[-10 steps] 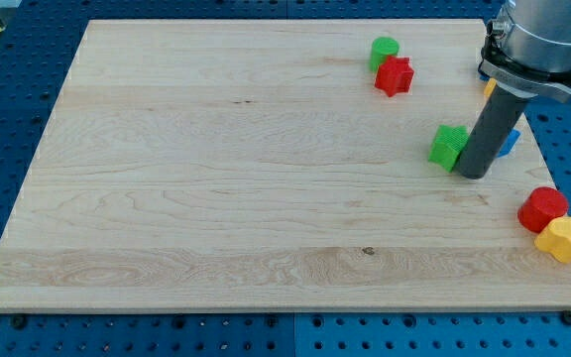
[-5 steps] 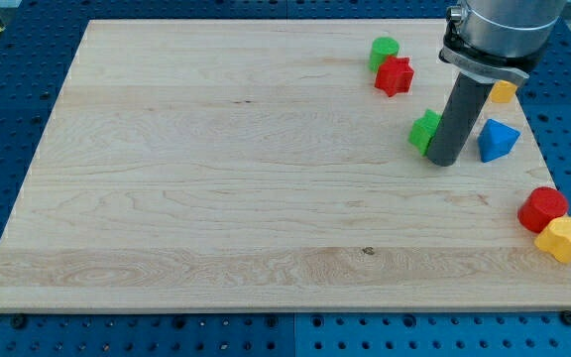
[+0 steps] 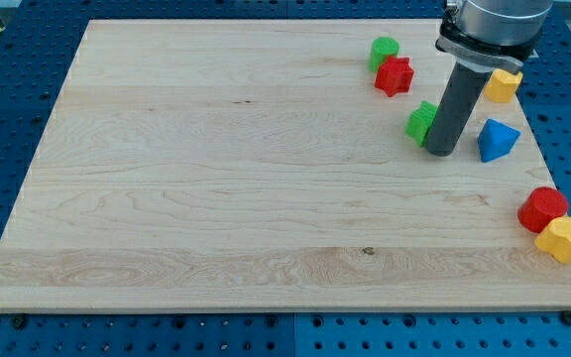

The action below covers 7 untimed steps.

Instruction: Move the green star below the red star

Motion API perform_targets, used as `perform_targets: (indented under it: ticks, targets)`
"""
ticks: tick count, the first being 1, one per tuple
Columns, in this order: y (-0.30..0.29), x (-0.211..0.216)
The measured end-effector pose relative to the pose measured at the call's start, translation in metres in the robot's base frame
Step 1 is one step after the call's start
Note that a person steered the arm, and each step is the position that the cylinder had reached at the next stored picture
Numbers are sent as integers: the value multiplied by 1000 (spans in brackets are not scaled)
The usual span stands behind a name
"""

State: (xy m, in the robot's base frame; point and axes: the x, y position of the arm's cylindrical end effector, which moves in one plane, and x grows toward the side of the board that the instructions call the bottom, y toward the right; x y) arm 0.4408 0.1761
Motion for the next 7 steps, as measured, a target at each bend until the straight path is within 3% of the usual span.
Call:
perform_targets:
  ticks: [7]
  targets:
    - [-11, -26]
